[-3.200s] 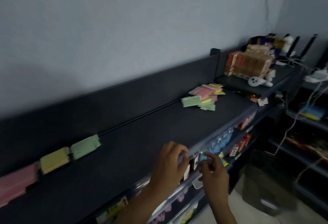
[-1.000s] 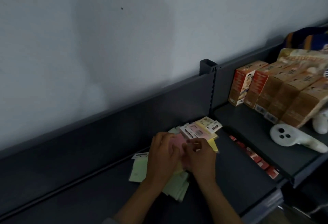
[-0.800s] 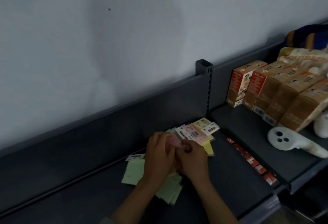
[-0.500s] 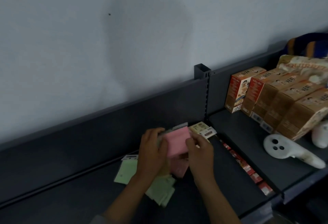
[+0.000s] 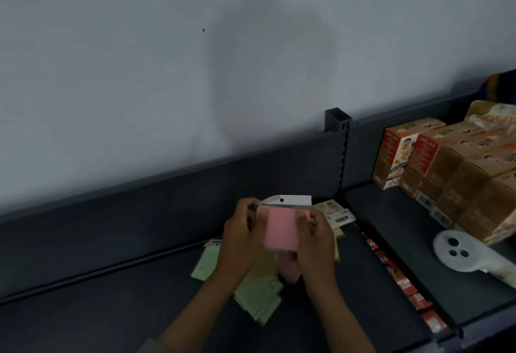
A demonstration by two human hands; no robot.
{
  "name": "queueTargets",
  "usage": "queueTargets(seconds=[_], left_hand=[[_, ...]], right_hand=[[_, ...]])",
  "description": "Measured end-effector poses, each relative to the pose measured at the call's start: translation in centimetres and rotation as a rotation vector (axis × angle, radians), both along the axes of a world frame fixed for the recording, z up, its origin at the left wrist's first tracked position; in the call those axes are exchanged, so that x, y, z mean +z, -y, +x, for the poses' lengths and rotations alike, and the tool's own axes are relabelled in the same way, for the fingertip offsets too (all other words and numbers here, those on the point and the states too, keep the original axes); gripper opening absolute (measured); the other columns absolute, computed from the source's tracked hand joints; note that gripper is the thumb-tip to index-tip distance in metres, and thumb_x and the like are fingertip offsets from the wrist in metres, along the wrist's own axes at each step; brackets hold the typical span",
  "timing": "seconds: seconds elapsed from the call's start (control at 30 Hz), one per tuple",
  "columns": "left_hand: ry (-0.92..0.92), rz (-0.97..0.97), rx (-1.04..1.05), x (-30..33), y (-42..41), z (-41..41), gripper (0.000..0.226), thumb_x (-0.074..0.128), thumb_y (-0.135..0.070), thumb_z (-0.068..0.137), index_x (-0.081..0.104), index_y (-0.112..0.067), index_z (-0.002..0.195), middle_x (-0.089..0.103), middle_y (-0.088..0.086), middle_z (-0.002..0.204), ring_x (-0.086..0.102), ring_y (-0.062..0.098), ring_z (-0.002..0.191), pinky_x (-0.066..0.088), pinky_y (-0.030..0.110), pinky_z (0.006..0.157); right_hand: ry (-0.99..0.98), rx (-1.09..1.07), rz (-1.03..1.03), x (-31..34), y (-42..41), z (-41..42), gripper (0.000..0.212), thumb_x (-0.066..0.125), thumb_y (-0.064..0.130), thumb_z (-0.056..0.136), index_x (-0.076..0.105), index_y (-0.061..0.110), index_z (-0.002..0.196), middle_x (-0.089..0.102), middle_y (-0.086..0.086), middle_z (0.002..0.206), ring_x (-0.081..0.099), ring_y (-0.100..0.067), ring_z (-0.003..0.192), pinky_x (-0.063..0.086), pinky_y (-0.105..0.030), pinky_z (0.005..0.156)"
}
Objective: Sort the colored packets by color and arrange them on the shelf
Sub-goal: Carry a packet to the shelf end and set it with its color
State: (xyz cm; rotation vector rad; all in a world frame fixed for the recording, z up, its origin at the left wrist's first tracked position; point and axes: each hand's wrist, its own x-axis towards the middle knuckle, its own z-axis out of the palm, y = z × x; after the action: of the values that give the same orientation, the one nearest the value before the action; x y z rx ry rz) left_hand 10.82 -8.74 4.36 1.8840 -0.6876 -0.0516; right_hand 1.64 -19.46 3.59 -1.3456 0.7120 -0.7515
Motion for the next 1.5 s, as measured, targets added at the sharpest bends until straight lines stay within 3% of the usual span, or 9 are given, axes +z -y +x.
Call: queueTargets(seconds=[0.23, 0.47, 0.6, 0.73, 0.87, 1.0, 1.13, 1.4, 1.5], left_hand=[[-0.032, 0.038, 0.213, -1.2, -7.3, 0.7, 0.014, 0.049, -0.04, 0.104, 0.052, -0.027, 0.098, 0.066, -0.009, 0.081, 0.058, 0.003, 0.066, 0.046, 0.026, 0.053], [-0.025, -0.004, 0.398, -0.8, -15.5, 0.8, 0.011, 0.045, -0.038, 0.106, 0.05, -0.03, 0.112, 0.071, -0.013, 0.092, 0.067, 0.005, 0.079, 0.052, 0.022, 0.058], [-0.051, -0.023, 0.473, -1.5, -20.9, 0.7, 0.019, 0.048, -0.038, 0.105, 0.047, -0.035, 0.123, 0.071, -0.008, 0.088, 0.066, 0.008, 0.075, 0.054, 0.029, 0.06], [-0.055, -0.026, 0.525, -2.2, -26.7, 0.0, 0.025, 0.052, -0.032, 0.104, 0.044, -0.035, 0.127, 0.061, 0.0, 0.068, 0.054, 0.003, 0.058, 0.044, 0.021, 0.051], [-0.042, -0.032, 0.552, -2.3, -33.5, -0.6, 0.028, 0.055, -0.026, 0.103, 0.046, -0.035, 0.128, 0.067, -0.002, 0.079, 0.062, 0.008, 0.067, 0.05, 0.024, 0.057], [-0.005, -0.046, 0.629, -1.9, -41.0, -1.0, 0.026, 0.056, -0.019, 0.101, 0.049, -0.03, 0.124, 0.067, -0.008, 0.088, 0.064, 0.006, 0.074, 0.048, 0.018, 0.06], [-0.025, -0.089, 0.681, -1.9, -47.8, -2.0, 0.031, 0.055, -0.005, 0.097, 0.051, -0.024, 0.121, 0.067, -0.011, 0.1, 0.064, 0.005, 0.081, 0.049, 0.018, 0.064], [-0.006, -0.046, 0.824, -2.7, -60.9, -4.8, 0.039, 0.058, -0.003, 0.09, 0.053, -0.027, 0.121, 0.063, -0.016, 0.115, 0.062, 0.001, 0.102, 0.056, 0.023, 0.077], [0.053, -0.01, 0.903, -2.8, -65.5, -5.5, 0.044, 0.061, -0.004, 0.088, 0.053, -0.03, 0.122, 0.053, -0.011, 0.121, 0.06, 0.007, 0.103, 0.057, 0.027, 0.079]], right_hand=[[-0.028, 0.145, -0.057, -1.1, -5.8, 2.9, 0.02, 0.049, 0.025, 0.104, 0.064, 0.02, 0.092, 0.065, 0.003, 0.087, 0.057, 0.0, 0.072, 0.045, -0.018, 0.061], [-0.066, 0.306, -0.059, -1.2, -13.5, 5.7, 0.016, 0.05, 0.033, 0.104, 0.062, 0.026, 0.095, 0.066, 0.002, 0.09, 0.064, -0.016, 0.082, 0.054, -0.042, 0.068], [-0.045, 0.36, -0.096, -0.8, -18.1, 6.6, 0.019, 0.049, 0.029, 0.105, 0.061, 0.021, 0.093, 0.063, 0.003, 0.084, 0.056, -0.002, 0.07, 0.047, -0.021, 0.06], [-0.028, 0.407, -0.104, -0.8, -23.7, 6.9, 0.018, 0.048, 0.025, 0.105, 0.062, 0.015, 0.099, 0.064, 0.003, 0.09, 0.058, -0.001, 0.073, 0.044, -0.011, 0.059], [-0.057, 0.536, -0.074, -0.9, -30.5, 7.0, 0.017, 0.048, 0.022, 0.104, 0.062, 0.024, 0.113, 0.068, 0.006, 0.101, 0.066, -0.007, 0.085, 0.051, -0.017, 0.064], [-0.088, 0.666, -0.086, -1.1, -38.0, 6.8, 0.044, 0.051, 0.015, 0.089, 0.055, 0.028, 0.131, 0.068, 0.003, 0.11, 0.067, -0.016, 0.09, 0.057, -0.037, 0.071], [-0.088, 0.745, -0.114, -1.4, -45.0, 6.7, 0.059, 0.049, 0.021, 0.079, 0.05, 0.031, 0.137, 0.067, -0.003, 0.11, 0.062, -0.023, 0.077, 0.052, -0.035, 0.062], [-0.104, 0.874, -0.062, -2.2, -58.3, 6.2, 0.065, 0.051, 0.0, 0.091, 0.038, 0.026, 0.15, 0.059, -0.005, 0.13, 0.064, -0.038, 0.105, 0.054, -0.024, 0.056], [-0.096, 0.893, -0.06, -2.1, -62.9, 6.0, 0.066, 0.051, -0.001, 0.091, 0.037, 0.026, 0.15, 0.057, -0.007, 0.133, 0.063, -0.042, 0.109, 0.063, -0.044, 0.072]])
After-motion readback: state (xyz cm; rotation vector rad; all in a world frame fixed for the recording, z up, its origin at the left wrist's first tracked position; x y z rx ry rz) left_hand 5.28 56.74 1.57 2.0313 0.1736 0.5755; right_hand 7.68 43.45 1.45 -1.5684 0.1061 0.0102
